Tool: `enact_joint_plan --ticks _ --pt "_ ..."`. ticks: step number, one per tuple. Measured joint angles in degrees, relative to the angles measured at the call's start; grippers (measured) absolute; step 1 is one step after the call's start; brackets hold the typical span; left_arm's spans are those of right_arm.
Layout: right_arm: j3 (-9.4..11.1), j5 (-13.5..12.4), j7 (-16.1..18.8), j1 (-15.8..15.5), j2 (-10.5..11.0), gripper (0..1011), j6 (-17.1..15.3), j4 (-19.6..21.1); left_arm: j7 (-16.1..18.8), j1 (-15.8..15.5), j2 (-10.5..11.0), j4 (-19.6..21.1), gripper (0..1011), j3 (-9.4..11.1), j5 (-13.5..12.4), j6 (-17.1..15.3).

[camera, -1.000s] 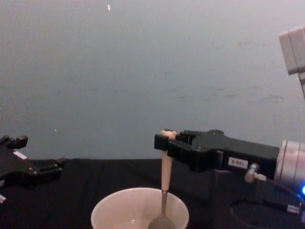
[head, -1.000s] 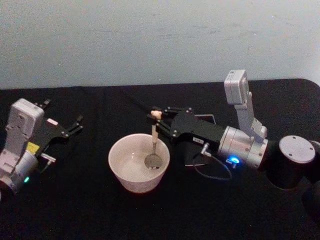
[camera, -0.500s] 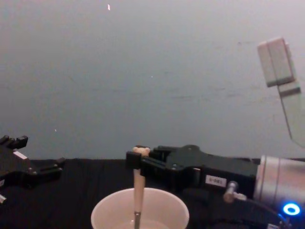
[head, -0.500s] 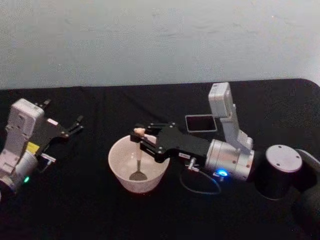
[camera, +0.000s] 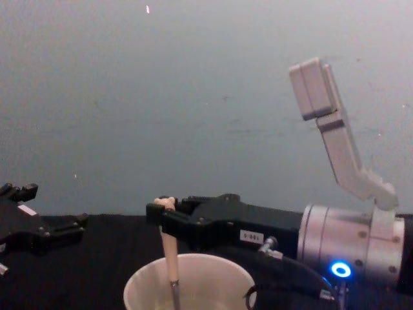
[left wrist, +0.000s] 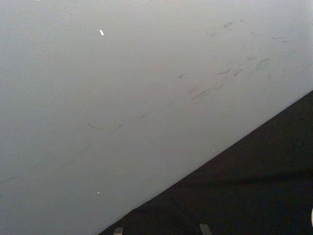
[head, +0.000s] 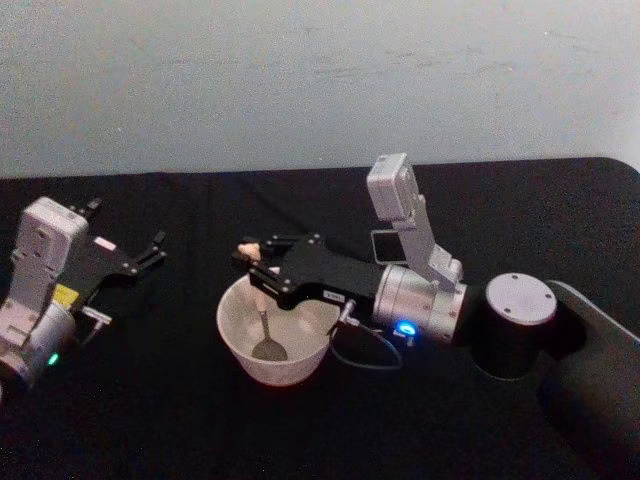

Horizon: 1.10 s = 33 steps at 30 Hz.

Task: Pick up the stirring spoon with one hand, stir inside the cup, then place it back in its original position.

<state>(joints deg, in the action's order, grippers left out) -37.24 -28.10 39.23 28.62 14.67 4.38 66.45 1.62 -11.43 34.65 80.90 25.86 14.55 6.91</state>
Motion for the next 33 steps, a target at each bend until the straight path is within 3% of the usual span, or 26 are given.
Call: enact_joint_plan --ticks 6,13,23,33 --pt "1.81 0.51 -2.15 1.16 -1.51 214 0.83 -2.79 0.00 0.00 0.00 0.00 1001 0.00 0.00 0.00" --pt "3.55 0.72 -3.20 1.11 -1.27 214 0.90 -2.97 0.00 0.00 0.00 0.00 1001 0.00 0.00 0.00" --pt "4.54 0.62 -2.83 -2.90 2.55 215 -1.30 3.92 0.00 0.00 0.00 0.00 1001 0.00 0.00 0.00" --pt "4.01 -1.49 -0.60 -6.22 5.52 214 -2.88 10.23 0.00 0.00 0.00 0.00 1001 0.00 0.00 0.00"
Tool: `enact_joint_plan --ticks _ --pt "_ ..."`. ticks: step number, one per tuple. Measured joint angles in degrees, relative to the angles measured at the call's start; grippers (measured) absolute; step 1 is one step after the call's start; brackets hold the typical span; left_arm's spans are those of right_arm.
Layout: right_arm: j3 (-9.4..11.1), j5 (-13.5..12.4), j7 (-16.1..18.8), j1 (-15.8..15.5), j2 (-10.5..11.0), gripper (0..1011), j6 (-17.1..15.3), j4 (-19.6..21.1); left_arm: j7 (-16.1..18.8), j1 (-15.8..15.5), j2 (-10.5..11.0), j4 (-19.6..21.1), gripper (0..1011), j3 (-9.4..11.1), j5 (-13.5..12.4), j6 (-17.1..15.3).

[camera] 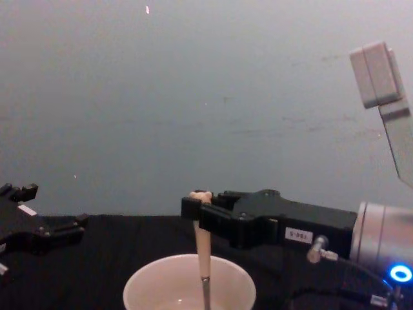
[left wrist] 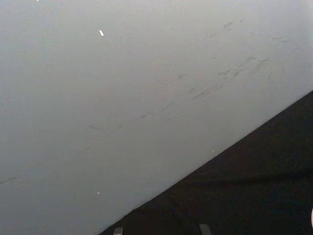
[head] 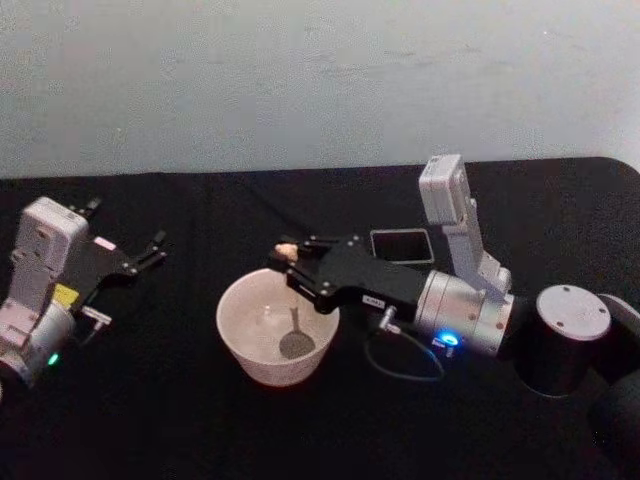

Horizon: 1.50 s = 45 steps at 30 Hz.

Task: Pick up the stirring spoon with one hand, stir inside the cup, then place it back in its original position.

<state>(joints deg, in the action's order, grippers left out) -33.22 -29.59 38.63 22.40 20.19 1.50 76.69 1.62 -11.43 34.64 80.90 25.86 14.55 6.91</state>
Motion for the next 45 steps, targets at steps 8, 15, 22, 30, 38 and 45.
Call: enact_joint_plan --ticks 8,15,22,30,38,45 --pt "-1.30 -0.91 0.71 0.14 -0.29 214 0.02 0.39 0.00 0.00 0.00 0.00 1001 0.00 0.00 0.00" --pt "-2.21 -1.43 1.16 1.83 -1.88 214 0.36 -2.03 0.00 0.00 0.00 0.00 1001 0.00 0.00 0.00" --pt "-2.68 -1.13 0.32 4.35 -4.26 214 1.25 -6.45 0.00 0.00 0.00 0.00 1001 0.00 0.00 0.00" --pt "-1.63 -0.04 -1.81 5.92 -5.92 214 2.43 -10.19 0.00 0.00 0.00 0.00 1001 0.00 0.00 0.00" --pt "-0.16 0.98 -3.02 5.75 -5.15 214 2.62 -9.76 0.00 0.00 0.00 0.00 1001 0.00 0.00 0.00" --pt "0.34 1.72 -3.04 4.04 -3.00 214 1.78 -6.46 0.00 0.00 0.00 0.00 1001 0.00 0.00 0.00"
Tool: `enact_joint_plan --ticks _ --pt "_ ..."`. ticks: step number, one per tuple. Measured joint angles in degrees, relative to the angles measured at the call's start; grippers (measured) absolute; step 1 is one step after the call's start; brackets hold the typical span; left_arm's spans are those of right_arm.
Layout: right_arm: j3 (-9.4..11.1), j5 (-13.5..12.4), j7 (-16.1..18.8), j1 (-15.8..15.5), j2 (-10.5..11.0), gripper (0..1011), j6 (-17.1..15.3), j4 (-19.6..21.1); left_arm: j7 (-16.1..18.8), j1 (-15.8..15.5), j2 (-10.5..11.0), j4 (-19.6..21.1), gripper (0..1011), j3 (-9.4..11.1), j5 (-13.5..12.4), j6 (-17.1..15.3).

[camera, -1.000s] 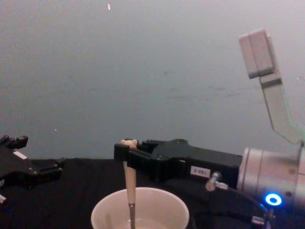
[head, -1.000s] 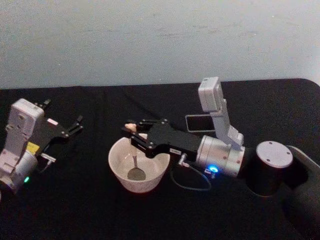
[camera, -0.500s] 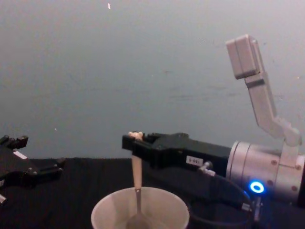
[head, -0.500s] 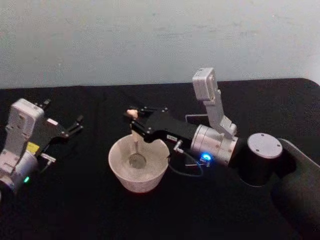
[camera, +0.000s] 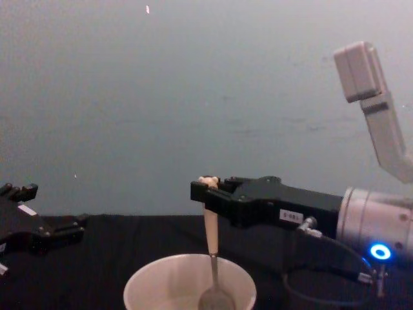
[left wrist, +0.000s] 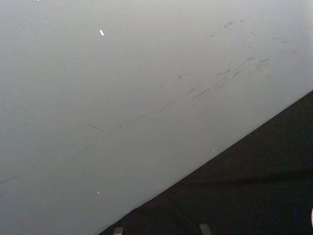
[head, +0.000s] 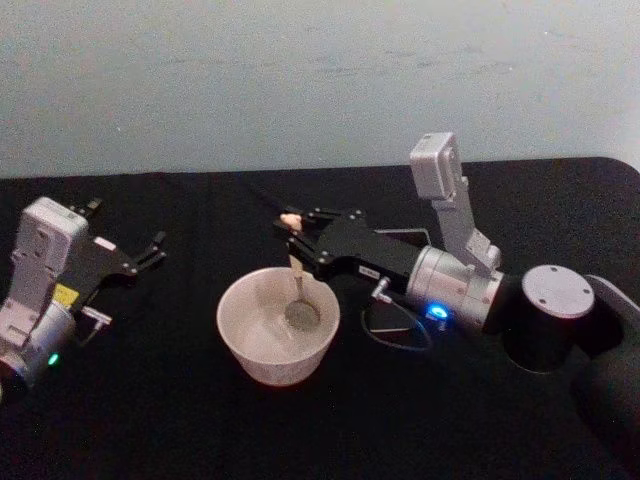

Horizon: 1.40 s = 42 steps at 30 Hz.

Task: Pick up the stirring spoon with one hand, stir inside the cup, then place it back in its original position.

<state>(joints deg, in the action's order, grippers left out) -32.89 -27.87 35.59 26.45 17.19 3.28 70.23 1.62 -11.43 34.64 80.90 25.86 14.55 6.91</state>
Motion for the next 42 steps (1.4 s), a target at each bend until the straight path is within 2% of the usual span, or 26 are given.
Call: enact_joint_plan --ticks 10,16,25,31,37,42 --pt "-0.44 -0.83 2.45 -2.91 3.10 214 -1.20 5.92 0.00 0.00 0.00 0.00 1001 0.00 0.00 0.00" --pt "-1.37 -1.28 3.41 -3.32 3.41 214 -1.31 7.01 0.00 0.00 0.00 0.00 1001 0.00 0.00 0.00" --pt "-3.05 -1.38 4.04 -1.67 1.61 214 -1.22 4.76 0.00 0.00 0.00 0.00 1001 0.00 0.00 0.00" --pt "-3.58 -0.84 2.96 -0.09 -0.15 214 -1.20 2.16 0.00 0.00 0.00 0.00 1001 0.00 0.00 0.00" --pt "-3.59 -0.10 1.72 1.43 -1.72 214 -1.11 -0.64 0.00 0.00 0.00 0.00 1001 0.00 0.00 0.00" --pt "-2.69 0.64 0.12 2.74 -2.93 214 -0.98 -3.41 0.00 0.00 0.00 0.00 1001 0.00 0.00 0.00"
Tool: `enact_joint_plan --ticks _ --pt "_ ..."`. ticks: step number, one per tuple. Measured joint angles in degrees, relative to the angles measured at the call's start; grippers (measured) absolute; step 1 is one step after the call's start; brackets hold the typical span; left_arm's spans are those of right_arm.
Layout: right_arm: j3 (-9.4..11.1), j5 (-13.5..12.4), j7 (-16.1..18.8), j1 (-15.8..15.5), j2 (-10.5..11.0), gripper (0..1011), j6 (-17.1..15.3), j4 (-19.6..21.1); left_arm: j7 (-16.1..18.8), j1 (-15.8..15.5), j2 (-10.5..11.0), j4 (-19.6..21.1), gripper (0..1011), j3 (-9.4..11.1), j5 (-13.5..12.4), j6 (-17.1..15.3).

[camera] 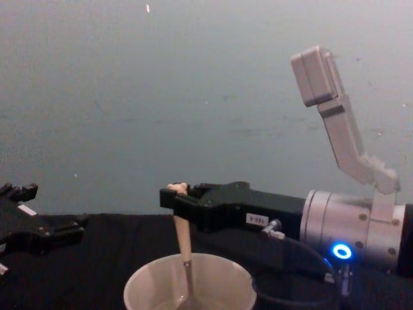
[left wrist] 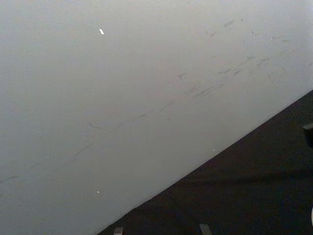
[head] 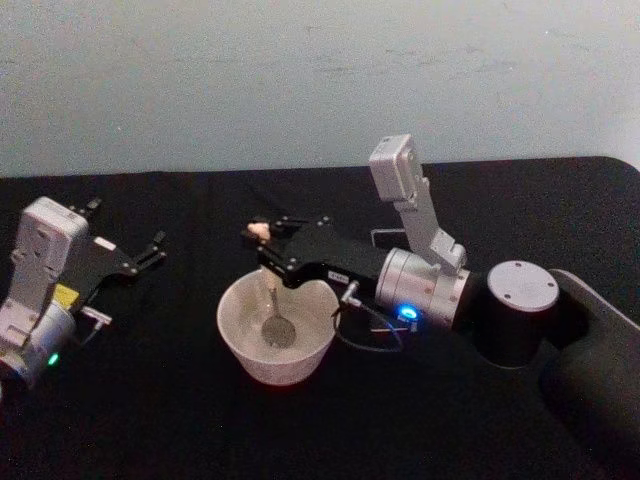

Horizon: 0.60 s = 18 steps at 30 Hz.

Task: Pick up the stirring spoon with one hand, stir inside the cup, then place it back in its original position.

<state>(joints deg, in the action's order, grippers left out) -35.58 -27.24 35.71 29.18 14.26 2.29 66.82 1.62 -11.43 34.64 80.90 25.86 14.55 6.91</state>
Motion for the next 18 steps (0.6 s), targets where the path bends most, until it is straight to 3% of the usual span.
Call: enact_joint_plan --ticks 8,18 --pt "1.48 0.40 -0.94 0.08 0.30 214 0.07 -0.13 0.00 0.00 0.00 0.00 1002 0.00 0.00 0.00" --pt "2.53 -0.04 -0.52 -2.99 3.22 214 -1.65 5.29 0.00 0.00 0.00 0.00 1001 0.00 0.00 0.00"
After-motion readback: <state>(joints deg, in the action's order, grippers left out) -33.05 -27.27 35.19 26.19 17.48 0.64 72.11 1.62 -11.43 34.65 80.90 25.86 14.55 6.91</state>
